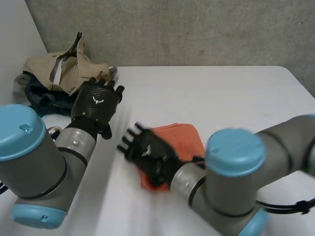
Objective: Fold the laundry.
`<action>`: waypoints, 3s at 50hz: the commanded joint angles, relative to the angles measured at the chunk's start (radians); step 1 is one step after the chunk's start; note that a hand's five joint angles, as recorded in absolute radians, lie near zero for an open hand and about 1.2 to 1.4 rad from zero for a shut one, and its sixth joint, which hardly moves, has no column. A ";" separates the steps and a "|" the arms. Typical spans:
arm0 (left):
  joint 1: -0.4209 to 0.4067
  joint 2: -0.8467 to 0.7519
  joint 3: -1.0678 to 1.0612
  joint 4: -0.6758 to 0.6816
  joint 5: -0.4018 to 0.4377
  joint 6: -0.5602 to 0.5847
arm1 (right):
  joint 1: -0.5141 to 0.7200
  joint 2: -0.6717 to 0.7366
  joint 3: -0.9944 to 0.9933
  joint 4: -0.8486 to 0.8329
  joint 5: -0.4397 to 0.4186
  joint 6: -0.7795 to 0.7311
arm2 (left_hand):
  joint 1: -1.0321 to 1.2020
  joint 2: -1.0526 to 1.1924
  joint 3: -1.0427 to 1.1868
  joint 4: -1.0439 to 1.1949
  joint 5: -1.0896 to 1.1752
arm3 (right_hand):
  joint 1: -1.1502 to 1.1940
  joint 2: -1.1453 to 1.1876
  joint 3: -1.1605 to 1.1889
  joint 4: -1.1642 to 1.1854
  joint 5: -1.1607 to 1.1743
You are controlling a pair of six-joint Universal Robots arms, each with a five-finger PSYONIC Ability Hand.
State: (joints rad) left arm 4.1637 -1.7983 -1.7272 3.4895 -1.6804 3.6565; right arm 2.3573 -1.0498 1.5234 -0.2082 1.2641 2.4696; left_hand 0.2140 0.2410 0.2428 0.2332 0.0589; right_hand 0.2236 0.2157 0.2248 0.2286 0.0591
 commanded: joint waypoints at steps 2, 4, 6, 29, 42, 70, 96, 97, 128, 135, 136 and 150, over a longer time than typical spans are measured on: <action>-0.048 -0.009 0.118 -0.001 0.007 -0.133 | -0.234 -0.289 0.090 0.038 0.031 0.490 | 0.041 0.014 0.012 0.021 0.021 | -0.049 -0.041 -0.050 -0.054 -0.059; -0.092 -0.030 0.168 -0.006 0.008 -0.180 | -0.289 -0.329 0.103 0.093 0.049 0.560 | 0.041 0.014 0.012 0.021 0.021 | -0.049 -0.041 -0.050 -0.054 -0.059; -0.137 -0.085 0.222 -0.013 0.007 -0.223 | -0.328 -0.335 0.101 0.137 0.061 0.574 | 0.041 0.014 0.012 0.021 0.021 | -0.049 -0.041 -0.050 -0.054 -0.059; -0.240 -0.409 0.255 -0.276 -0.208 -0.248 | -0.378 0.077 -0.051 0.273 0.086 0.488 | 0.058 0.031 0.029 0.039 0.039 | -0.048 -0.040 -0.049 -0.053 -0.058; -0.194 -0.191 0.351 -0.276 -0.021 -0.248 | -0.392 -0.183 0.147 0.161 0.178 0.456 | 0.038 0.011 0.009 0.018 0.018 | -0.012 -0.004 -0.013 -0.017 -0.022; -0.129 -0.191 0.535 -0.423 0.519 -0.263 | -0.306 -0.036 0.270 -0.020 0.063 0.746 | 0.055 0.028 0.026 0.036 0.036 | 0.099 0.107 0.098 0.094 0.089; -0.123 -0.182 0.537 -0.422 0.518 -0.266 | -0.549 0.206 -0.199 -0.137 0.215 0.578 | 0.055 0.028 0.026 0.036 0.036 | 1.173 1.181 1.172 1.168 1.163; -0.123 -0.181 0.538 -0.422 0.518 -0.266 | -0.559 0.227 -0.238 -0.125 0.218 0.578 | 0.055 0.028 0.026 0.036 0.036 | 1.173 1.181 1.172 1.168 1.163; -0.132 -0.187 0.569 -0.422 0.499 -0.265 | -0.946 0.821 -1.324 0.323 0.276 0.483 | 0.052 0.025 0.024 0.033 0.033 | 1.133 1.141 1.132 1.128 1.123; -0.132 -0.184 0.569 -0.422 0.498 -0.266 | -0.948 0.812 -1.298 0.323 0.337 0.383 | 0.049 0.022 0.021 0.030 0.030 | -0.049 -0.041 -0.050 -0.054 -0.059; -0.131 -0.182 0.569 -0.422 0.498 -0.265 | -0.949 0.803 -1.290 0.322 0.356 0.358 | 0.049 0.022 0.021 0.030 0.030 | -0.049 -0.041 -0.050 -0.054 -0.059; -0.109 -0.156 0.604 -0.409 0.386 -0.286 | -0.922 0.197 -0.481 -0.163 0.217 0.183 | 0.052 0.025 0.024 0.033 0.033 | -0.049 -0.041 -0.050 -0.054 -0.059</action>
State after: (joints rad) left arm 4.0382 -1.9693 -1.1433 3.0699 -1.2099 3.3790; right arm 1.4276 -0.5543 0.6314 -0.1000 1.6632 2.6622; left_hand 0.2159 0.2410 0.2428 0.2332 0.0594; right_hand 0.2219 0.2079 0.2089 0.2110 0.0483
